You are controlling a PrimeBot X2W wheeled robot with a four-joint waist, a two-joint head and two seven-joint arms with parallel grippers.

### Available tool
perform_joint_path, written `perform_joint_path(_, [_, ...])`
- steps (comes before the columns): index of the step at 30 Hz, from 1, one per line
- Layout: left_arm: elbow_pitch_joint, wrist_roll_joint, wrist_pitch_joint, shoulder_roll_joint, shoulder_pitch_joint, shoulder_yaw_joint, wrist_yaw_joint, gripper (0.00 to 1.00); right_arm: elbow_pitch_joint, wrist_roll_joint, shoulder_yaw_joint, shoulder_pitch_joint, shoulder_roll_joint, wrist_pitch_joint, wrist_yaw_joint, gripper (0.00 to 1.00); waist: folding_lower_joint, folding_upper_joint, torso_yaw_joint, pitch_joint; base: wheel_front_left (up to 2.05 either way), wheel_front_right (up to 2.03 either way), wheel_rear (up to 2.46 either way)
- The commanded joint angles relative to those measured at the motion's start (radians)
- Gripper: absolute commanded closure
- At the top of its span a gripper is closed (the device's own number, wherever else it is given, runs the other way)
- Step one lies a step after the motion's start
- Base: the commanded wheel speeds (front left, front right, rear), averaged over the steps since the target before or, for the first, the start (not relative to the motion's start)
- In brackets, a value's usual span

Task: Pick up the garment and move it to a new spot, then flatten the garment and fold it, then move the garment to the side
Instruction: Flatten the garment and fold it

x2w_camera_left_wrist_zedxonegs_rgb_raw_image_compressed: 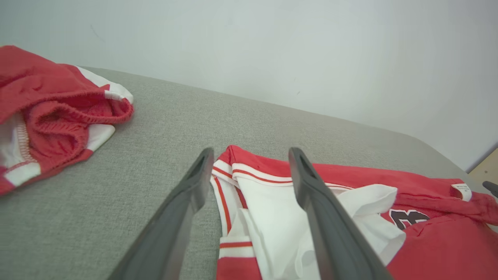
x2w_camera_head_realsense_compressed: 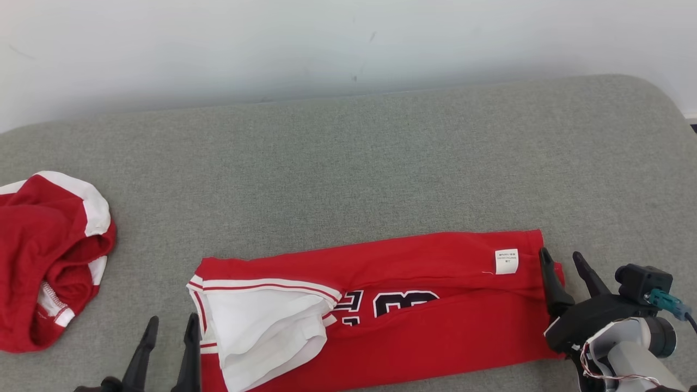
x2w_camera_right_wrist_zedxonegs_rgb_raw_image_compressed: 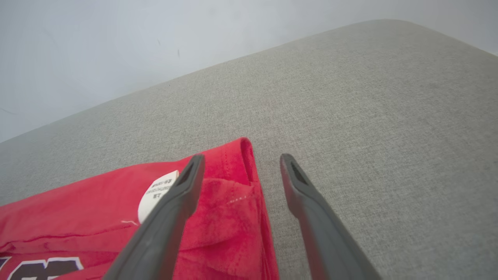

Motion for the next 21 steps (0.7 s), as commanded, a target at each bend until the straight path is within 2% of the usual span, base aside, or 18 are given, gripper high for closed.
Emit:
perform_joint_path(1, [-0.010, 0.023, -0.004, -0.008, 0.023, 0.016, 0.006, 0.00, 0.000, -0.009, -0.003, 0.017, 0.004, -0.002, -0.001, 0.00, 0.0000, 0.0000, 0.002, -0.004, 0.00, 0.00, 0.00])
perform_joint_path(9, [-0.068, 0.110, -0.004, -0.045, 0.059, 0.139, 0.025, 0.00, 0.053, -0.038, -0.039, 0.018, 0.014, -0.002, -0.001, 0.00, 0.0000, 0.0000, 0.019, -0.021, 0.00, 0.00, 0.00])
perform_joint_path(21, [-0.077, 0.152, -0.004, -0.066, 0.063, 0.208, 0.005, 0.00, 0.217, -0.047, -0.015, -0.044, 0.047, 0.014, -0.001, 0.00, 0.0000, 0.0000, 0.045, -0.016, 0.00, 0.00, 0.00])
